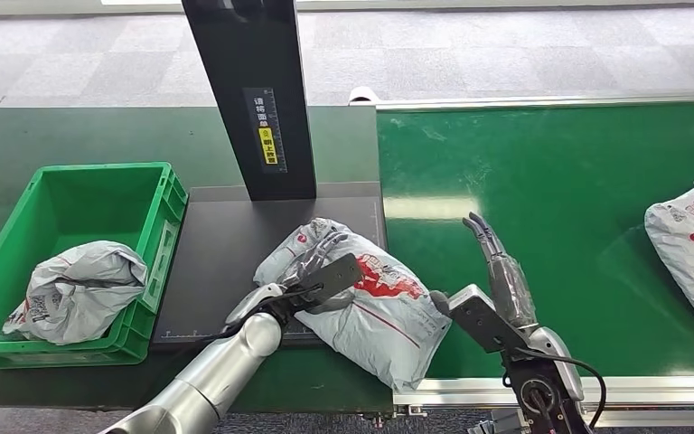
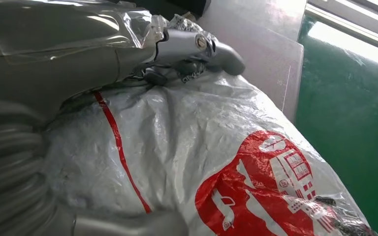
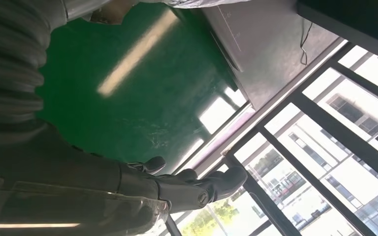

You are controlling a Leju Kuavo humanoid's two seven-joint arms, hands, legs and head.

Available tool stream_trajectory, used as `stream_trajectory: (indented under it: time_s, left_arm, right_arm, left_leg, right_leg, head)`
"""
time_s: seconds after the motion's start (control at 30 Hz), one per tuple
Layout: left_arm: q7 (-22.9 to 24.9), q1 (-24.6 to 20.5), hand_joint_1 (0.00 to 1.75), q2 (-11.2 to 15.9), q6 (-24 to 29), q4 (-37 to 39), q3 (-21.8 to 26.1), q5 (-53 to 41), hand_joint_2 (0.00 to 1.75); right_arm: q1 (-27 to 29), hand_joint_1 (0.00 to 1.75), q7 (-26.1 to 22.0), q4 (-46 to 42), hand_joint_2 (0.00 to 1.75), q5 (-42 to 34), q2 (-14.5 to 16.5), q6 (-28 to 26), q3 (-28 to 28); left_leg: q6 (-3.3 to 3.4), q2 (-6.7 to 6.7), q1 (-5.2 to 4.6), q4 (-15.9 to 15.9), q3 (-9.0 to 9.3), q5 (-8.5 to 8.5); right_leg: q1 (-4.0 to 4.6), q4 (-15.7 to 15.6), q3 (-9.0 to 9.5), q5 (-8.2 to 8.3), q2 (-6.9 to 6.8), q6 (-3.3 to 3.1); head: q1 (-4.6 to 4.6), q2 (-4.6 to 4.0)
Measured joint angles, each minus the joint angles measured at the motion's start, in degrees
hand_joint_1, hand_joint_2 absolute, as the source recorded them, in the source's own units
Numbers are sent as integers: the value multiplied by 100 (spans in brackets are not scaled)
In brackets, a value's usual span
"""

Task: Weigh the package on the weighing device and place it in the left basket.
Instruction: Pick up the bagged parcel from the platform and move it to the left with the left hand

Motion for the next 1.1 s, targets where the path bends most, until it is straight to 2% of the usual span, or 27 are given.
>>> stream_trajectory:
  time_s: [0.3, 0.43, 0.57, 0.83, 0.97, 1.1]
  left_arm:
    - [-185, -91, 175, -15, -133, 127, 44, -92, 175]
    - [-864, 36, 175, -21, -320, 6, 199, 408, 175]
    - [-1520, 357, 175, 0, -448, -615, 397, 1200, 175]
    - [-1896, 771, 175, 142, -404, -1767, 507, 1705, 175]
    - [-2134, 916, 175, 217, -19, -2229, 508, 1646, 175]
    - [-2391, 1054, 175, 310, 1101, -2782, 541, 1121, 175]
  right_arm:
    - [-52, 0, -1, 142, 175, 17, 42, 20, 1]
    - [-66, 0, -1, 161, 175, -1, 38, 32, 1]
    - [-66, 0, -1, 161, 175, -95, 4, 20, -2]
    - [-59, 0, -1, 152, 175, -147, -62, 13, -7]
    - [-37, 0, -1, 126, 175, -147, -67, 13, -16]
    - [21, 0, -1, 72, 175, -151, -71, 13, -49]
  left_leg:
    - [0, -4, 0, 0, 10, 1]
    - [0, -4, 0, 0, 8, 0]
    - [0, -1, 0, 0, 1, 0]
    - [0, -1, 0, 0, -2, 0]
    - [0, -2, 0, 0, -3, 0]
    - [0, -1, 0, 0, -3, 0]
  right_leg:
    - [0, 0, 14, -1, -3, 0]
    - [-1, 0, 10, -1, -3, 0]
    - [0, 0, -1, -1, -1, 0]
    - [0, 0, -3, -2, -1, -1]
    - [0, 0, -3, -2, -1, 0]
    - [0, 0, -4, -2, -1, -1]
  head:
    - [0, 0]
    - [1, 0]
    - [-1, 0]
    - [0, 0]
    - [0, 0]
    - [0, 0]
